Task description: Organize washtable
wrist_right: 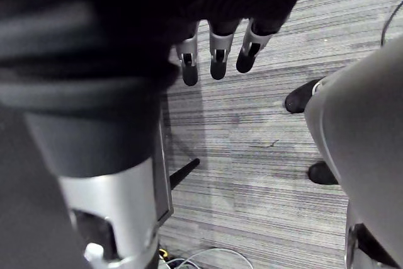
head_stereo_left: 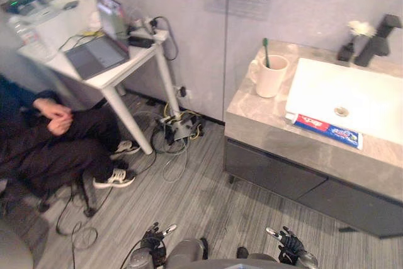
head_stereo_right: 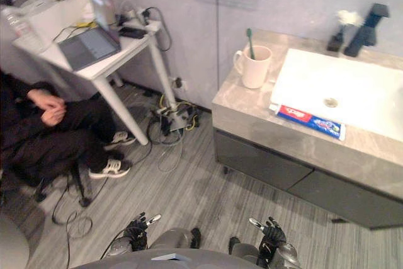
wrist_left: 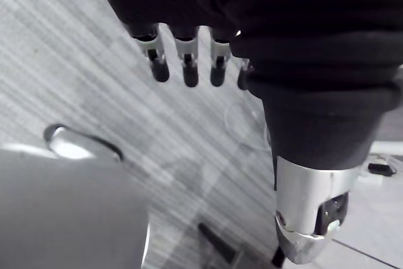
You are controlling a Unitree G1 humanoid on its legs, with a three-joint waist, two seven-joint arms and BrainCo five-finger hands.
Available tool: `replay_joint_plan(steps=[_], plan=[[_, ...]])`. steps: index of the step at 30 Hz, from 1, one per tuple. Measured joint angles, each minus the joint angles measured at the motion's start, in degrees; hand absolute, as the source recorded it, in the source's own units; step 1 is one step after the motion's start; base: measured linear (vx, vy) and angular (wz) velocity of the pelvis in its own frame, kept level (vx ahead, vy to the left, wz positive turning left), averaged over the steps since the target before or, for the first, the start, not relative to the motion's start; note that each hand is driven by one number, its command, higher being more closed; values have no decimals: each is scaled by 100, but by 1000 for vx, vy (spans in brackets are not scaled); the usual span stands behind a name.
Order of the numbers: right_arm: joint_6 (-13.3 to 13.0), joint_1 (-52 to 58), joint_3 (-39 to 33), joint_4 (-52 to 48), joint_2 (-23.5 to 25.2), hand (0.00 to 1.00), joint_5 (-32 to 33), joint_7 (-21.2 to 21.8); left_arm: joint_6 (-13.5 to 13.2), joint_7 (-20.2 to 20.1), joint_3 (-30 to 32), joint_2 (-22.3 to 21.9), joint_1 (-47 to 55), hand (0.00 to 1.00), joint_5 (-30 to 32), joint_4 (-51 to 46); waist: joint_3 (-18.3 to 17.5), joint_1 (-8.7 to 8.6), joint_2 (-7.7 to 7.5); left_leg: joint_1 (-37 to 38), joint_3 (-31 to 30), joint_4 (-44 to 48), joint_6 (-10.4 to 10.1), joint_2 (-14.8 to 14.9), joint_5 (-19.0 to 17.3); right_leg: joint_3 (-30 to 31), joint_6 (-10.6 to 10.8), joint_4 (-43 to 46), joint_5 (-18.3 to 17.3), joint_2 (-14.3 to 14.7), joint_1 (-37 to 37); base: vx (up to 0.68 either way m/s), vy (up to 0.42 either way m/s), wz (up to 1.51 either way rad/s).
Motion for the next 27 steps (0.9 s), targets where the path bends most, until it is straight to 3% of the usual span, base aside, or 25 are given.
replay_joint_plan(steps=[3,6,10,13,15,17,18,20,21,23,24,27], plan=[[26,6,217,45,-19,0,-227,14,78,2,-4,52,469,0,36,178,-133,-74,-53,245,822,-208,239,92,-94,675,259,100,122,3,-19,153,219,-143],[60,138,296,52,1,0,-395,29,130,-38,-180,186,550,0,232,240,-384,-78,-173,443,1077,-704,352,19,1,765,299,-81,133,-103,-52,229,119,-48],[68,156,234,46,24,0,-518,95,122,-20,-355,265,157,0,200,208,-409,-98,-247,834,1163,-1107,488,-80,118,751,461,75,-21,-197,-104,277,43,-17],[69,138,40,47,42,0,-638,102,119,-16,-400,286,-117,0,78,121,-286,-182,-310,1164,1216,-1155,486,-110,120,384,717,1325,-323,-82,-428,166,-17,-18],[66,132,-203,44,94,0,-663,101,101,-6,-455,306,-168,0,17,-19,-130,-296,-382,1458,1196,-1129,486,-128,120,37,745,2206,-343,-81,-600,105,-34,-14],[78,135,-436,44,116,0,-669,97,93,-3,-561,342,-286,0,16,2,-70,-362,-456,1649,1090,-1192,536,-125,84,-685,423,2719,-599,-380,-856,95,-44,6],[172,125,-604,50,122,0,-671,98,84,-7,-548,339,-330,0,10,3,-58,-363,-502,1654,1018,-1255,525,-63,75,-1120,328,2604,-686,-669,-1039,120,-49,20],[188,132,-769,50,127,0,-672,98,94,-20,-521,327,-295,0,1,32,-34,-367,-462,1665,914,-1289,478,123,47,-1378,348,2071,-670,-766,-1050,122,-82,22],[194,169,-806,59,144,0,-681,98,121,-24,-496,326,-260,0,-42,38,-37,-361,-465,1689,850,-1298,397,244,1,-1420,496,1427,-506,-731,-981,151,-119,23],[193,266,-839,58,236,0,-724,109,130,-42,-366,369,-123,0,-95,135,-88,-365,-659,1768,720,-1300,212,257,-119,-1350,499,623,213,-803,-810,203,-235,28],[193,299,-937,72,247,0,-725,114,141,-30,-238,401,-112,0,-100,255,-82,-359,-655,1908,612,-1295,145,342,-222,-1460,570,502,291,-795,-661,208,-268,29],[184,294,-1012,221,123,0,-874,120,142,-42,19,163,-73,0,-95,373,-215,-351,-363,2013,413,-1198,121,632,-233,-1676,386,2,411,-544,-171,188,-201,23]])
